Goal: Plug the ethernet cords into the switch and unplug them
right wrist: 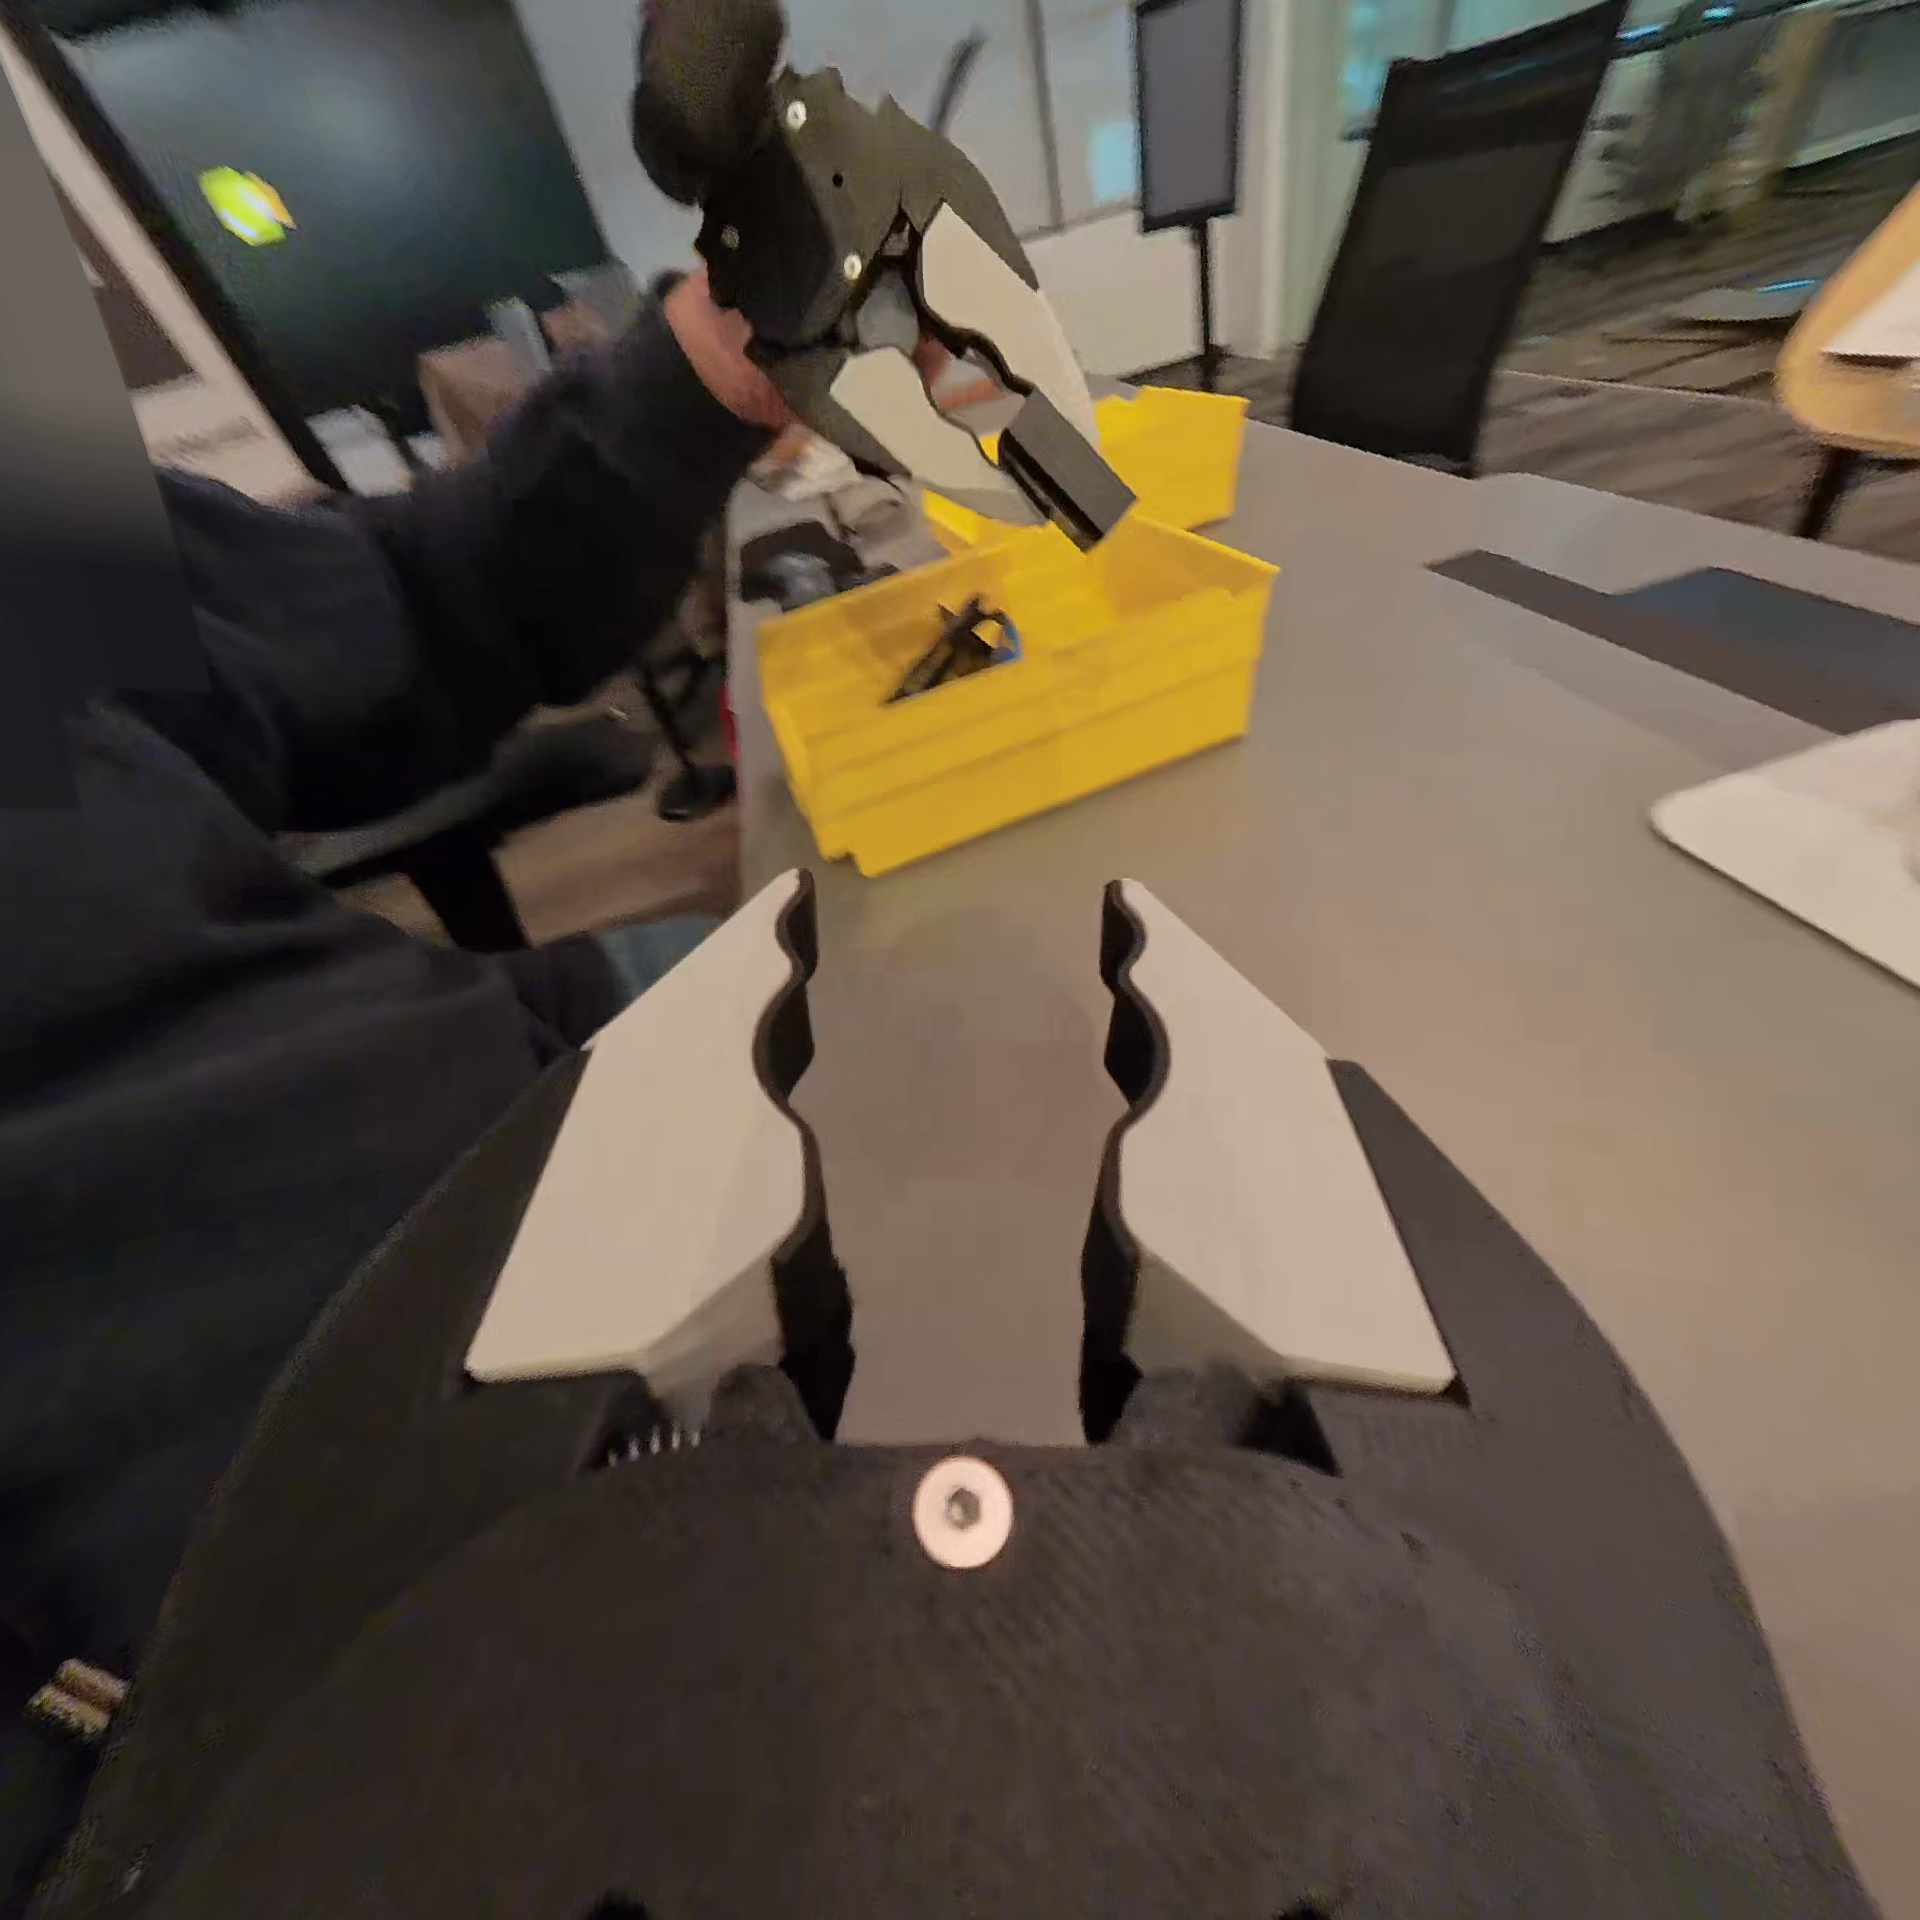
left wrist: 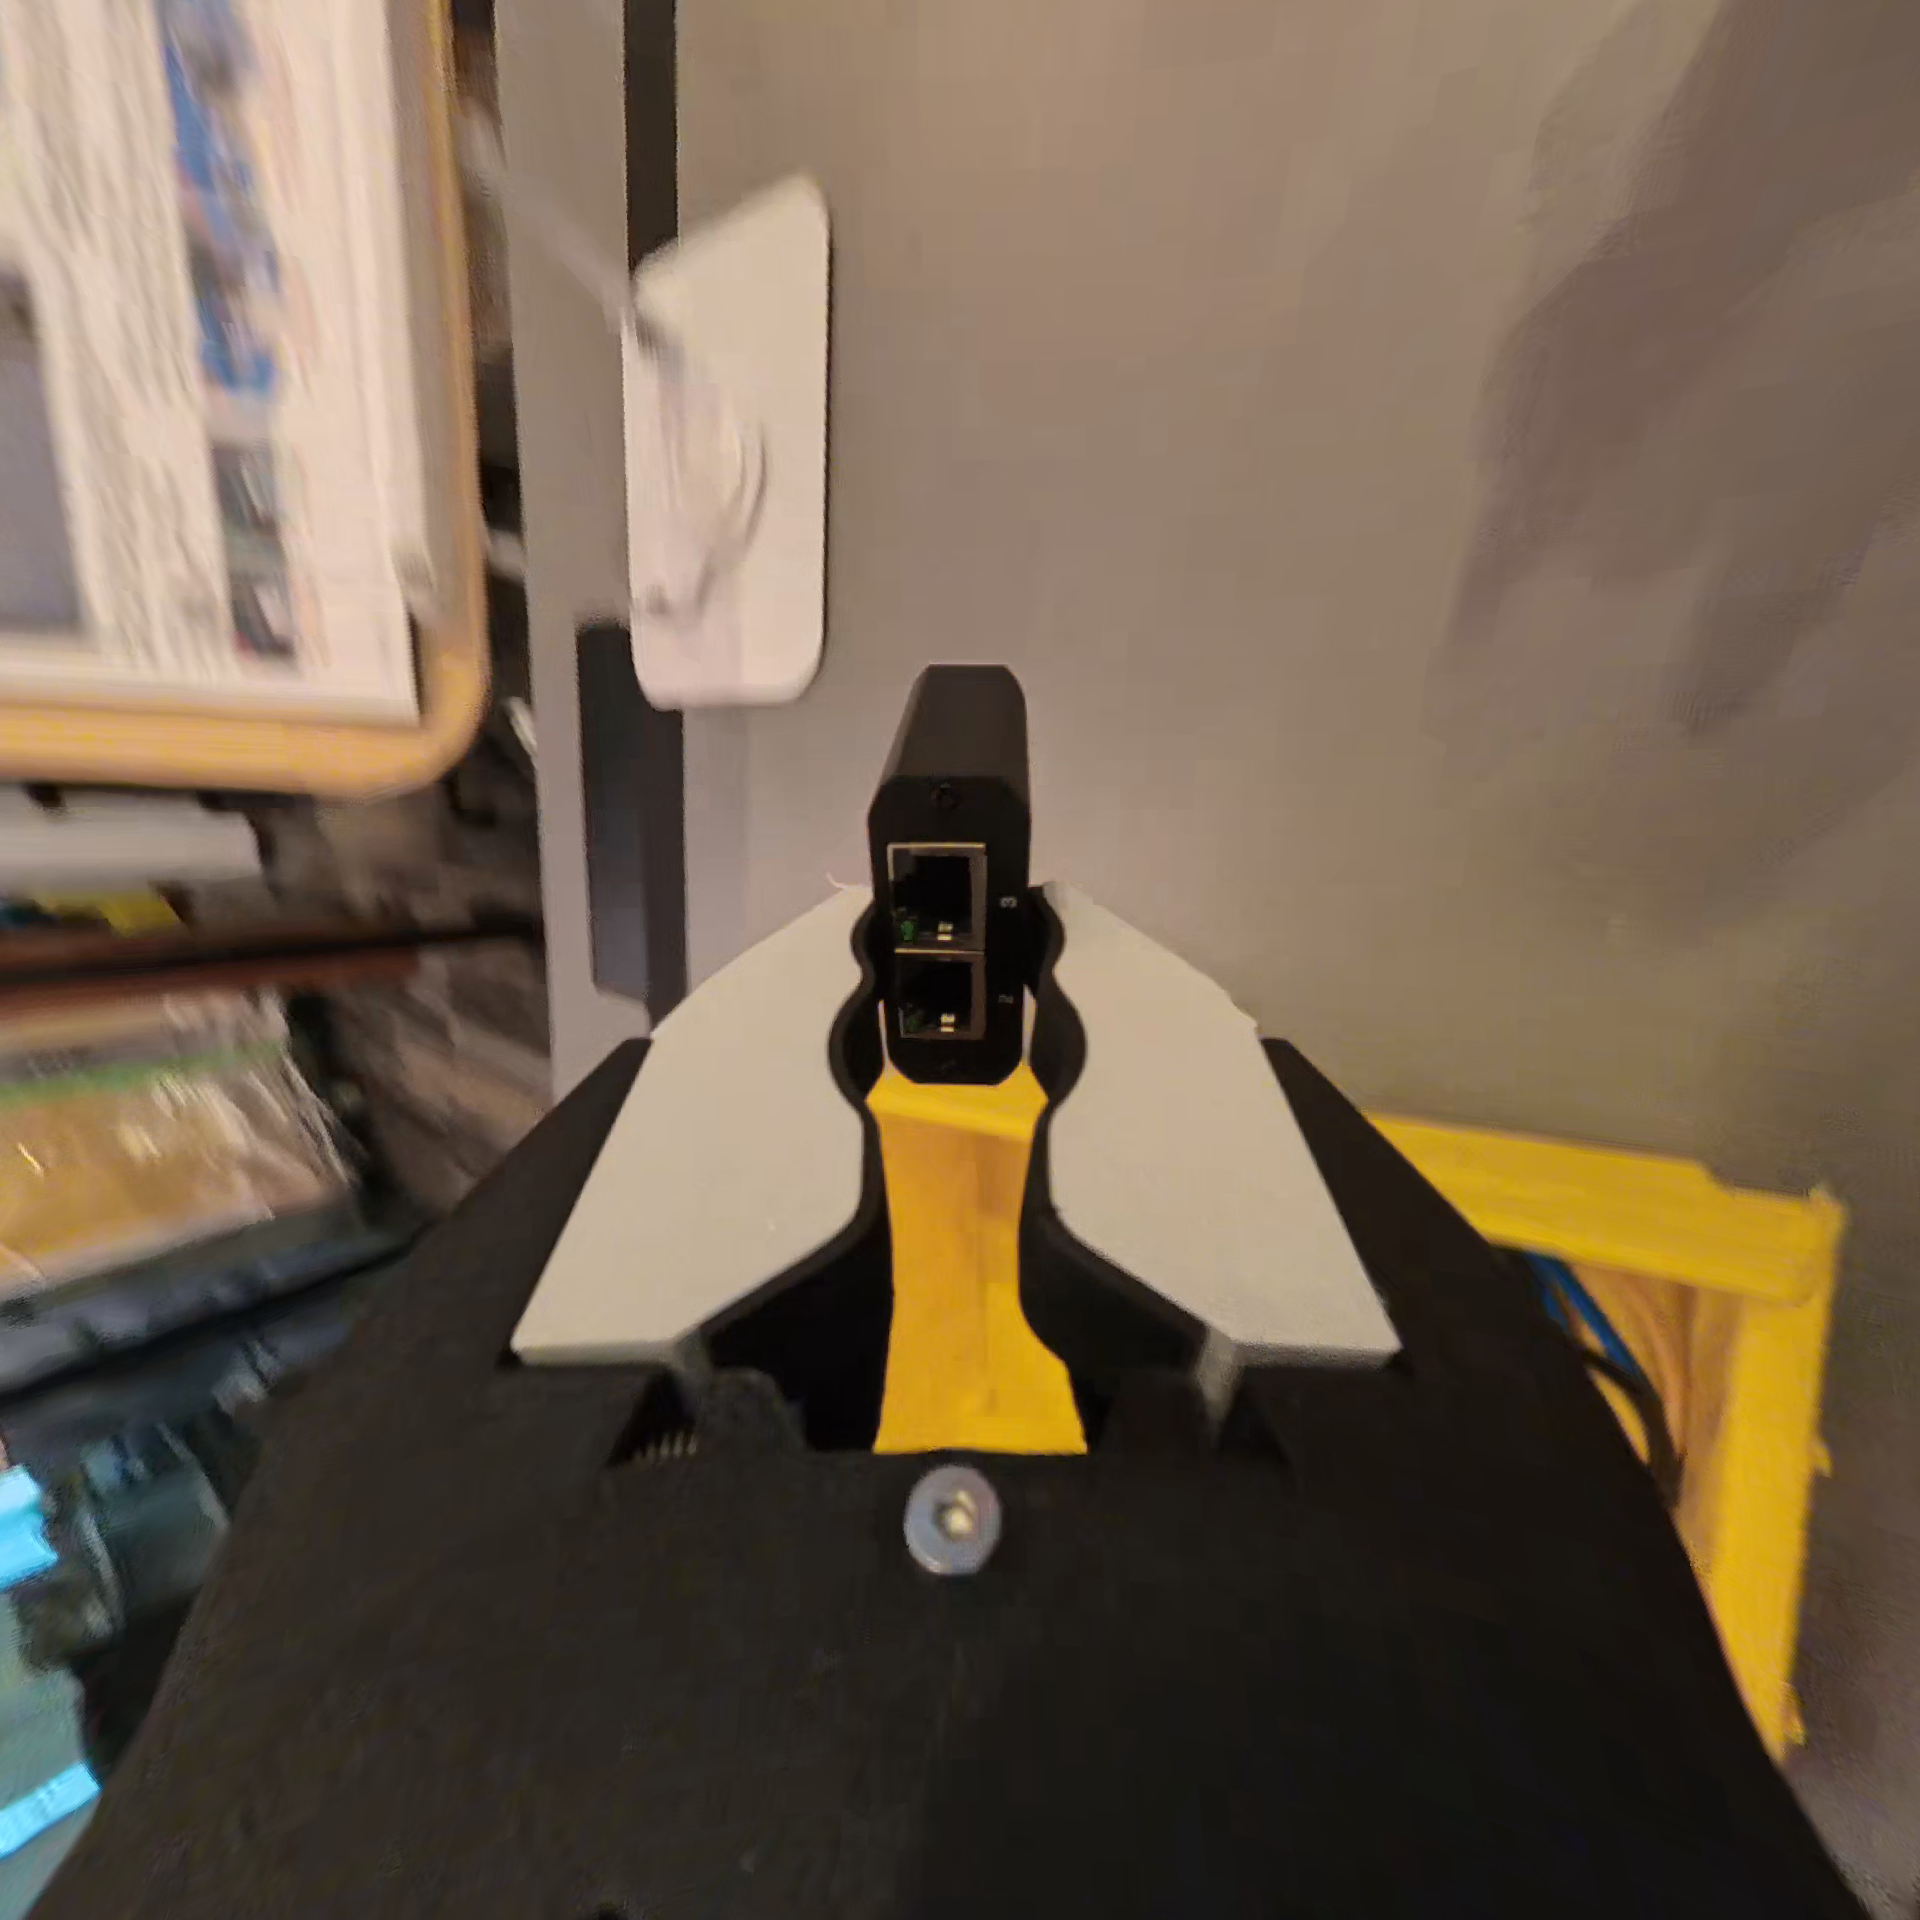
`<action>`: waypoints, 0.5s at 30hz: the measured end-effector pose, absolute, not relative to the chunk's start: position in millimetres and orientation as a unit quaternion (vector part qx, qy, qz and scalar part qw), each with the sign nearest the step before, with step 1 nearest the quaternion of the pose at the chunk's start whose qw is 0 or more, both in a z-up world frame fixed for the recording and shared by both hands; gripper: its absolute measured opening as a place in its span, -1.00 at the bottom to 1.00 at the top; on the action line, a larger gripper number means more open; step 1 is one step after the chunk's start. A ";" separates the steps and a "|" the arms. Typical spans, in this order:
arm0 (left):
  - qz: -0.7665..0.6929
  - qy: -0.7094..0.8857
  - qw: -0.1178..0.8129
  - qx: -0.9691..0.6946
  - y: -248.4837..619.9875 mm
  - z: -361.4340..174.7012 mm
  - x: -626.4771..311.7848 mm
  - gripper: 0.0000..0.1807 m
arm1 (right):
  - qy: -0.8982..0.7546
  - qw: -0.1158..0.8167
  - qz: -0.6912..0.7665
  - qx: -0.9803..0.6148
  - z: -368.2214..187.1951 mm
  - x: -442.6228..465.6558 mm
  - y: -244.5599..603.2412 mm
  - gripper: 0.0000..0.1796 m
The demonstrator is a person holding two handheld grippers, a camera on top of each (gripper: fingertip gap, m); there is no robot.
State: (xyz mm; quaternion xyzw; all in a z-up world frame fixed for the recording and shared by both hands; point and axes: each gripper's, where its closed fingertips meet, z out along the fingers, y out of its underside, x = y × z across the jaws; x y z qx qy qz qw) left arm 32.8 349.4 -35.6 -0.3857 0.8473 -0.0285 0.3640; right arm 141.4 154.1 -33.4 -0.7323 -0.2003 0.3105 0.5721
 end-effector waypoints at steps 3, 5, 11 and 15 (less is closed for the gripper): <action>-0.037 0.866 0.406 -0.289 288.2 -18.6 59.6 -0.73 | -0.197 0.557 0.383 -0.710 -28.0 120.9 167.1 -0.19; -0.041 0.870 0.432 -0.233 253.7 -10.0 72.9 -0.73 | -0.206 0.546 0.410 -0.701 -29.0 109.3 172.9 -0.04; -0.073 0.868 0.477 -0.121 187.1 -3.9 101.3 -0.73 | -0.212 0.546 0.512 -0.629 -10.9 91.9 172.1 0.10; -0.107 0.863 0.486 -0.093 168.7 -4.5 112.3 -0.73 | -0.229 0.538 0.560 -0.587 -1.6 85.5 160.7 0.12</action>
